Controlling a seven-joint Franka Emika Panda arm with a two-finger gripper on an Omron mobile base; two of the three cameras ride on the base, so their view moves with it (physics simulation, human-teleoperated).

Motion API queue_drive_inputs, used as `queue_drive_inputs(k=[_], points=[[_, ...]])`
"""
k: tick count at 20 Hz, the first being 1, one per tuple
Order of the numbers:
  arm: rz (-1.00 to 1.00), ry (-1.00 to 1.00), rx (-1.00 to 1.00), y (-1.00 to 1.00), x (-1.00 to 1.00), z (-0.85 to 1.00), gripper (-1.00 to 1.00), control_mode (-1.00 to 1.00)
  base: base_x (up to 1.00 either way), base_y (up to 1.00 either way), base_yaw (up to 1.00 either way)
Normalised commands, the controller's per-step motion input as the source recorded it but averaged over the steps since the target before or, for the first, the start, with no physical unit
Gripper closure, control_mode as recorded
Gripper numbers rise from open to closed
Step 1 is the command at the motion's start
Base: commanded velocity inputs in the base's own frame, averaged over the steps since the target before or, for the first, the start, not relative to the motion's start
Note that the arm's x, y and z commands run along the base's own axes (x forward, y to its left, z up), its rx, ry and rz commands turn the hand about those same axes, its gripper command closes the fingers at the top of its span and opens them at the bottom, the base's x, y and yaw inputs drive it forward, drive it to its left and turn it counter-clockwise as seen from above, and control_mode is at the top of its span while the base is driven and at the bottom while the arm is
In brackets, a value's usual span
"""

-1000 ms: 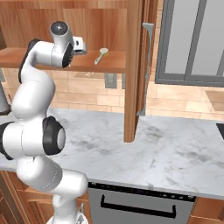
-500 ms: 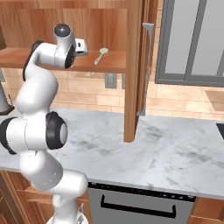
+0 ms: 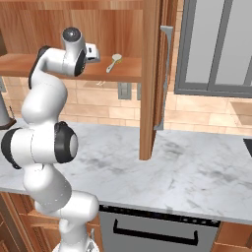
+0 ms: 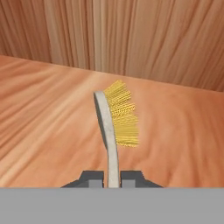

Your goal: Pick up the dish brush and dish brush from the sink, and place them back in the cabinet, and close the cabinet doors.

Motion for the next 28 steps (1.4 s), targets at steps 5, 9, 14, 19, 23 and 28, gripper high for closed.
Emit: queue_drive_inputs(k=[5, 9, 14, 19, 23, 28], points=[[0.0, 0.0, 0.0, 0.02, 0.0, 0.0, 1.0, -1.0, 0.0, 0.0, 0.0], [0.0, 0.0, 0.0, 0.01, 0.0, 0.0, -1.0, -1.0, 0.0, 0.0, 0.0], [0.0, 0.0, 0.0, 0.0, 0.0, 0.0, -1.0, -1.0, 0.0, 0.0, 0.0], [0.0, 0.0, 0.0, 0.0, 0.0, 0.0, -1.0, -1.0, 0.0, 0.0, 0.0], [0.0, 0.0, 0.0, 0.0, 0.0, 0.0, -1.0, -1.0, 0.0, 0.0, 0.0], [0.0, -0.01, 0.0, 0.0, -0.01, 0.0, -1.0, -1.0, 0.0, 0.0, 0.0]])
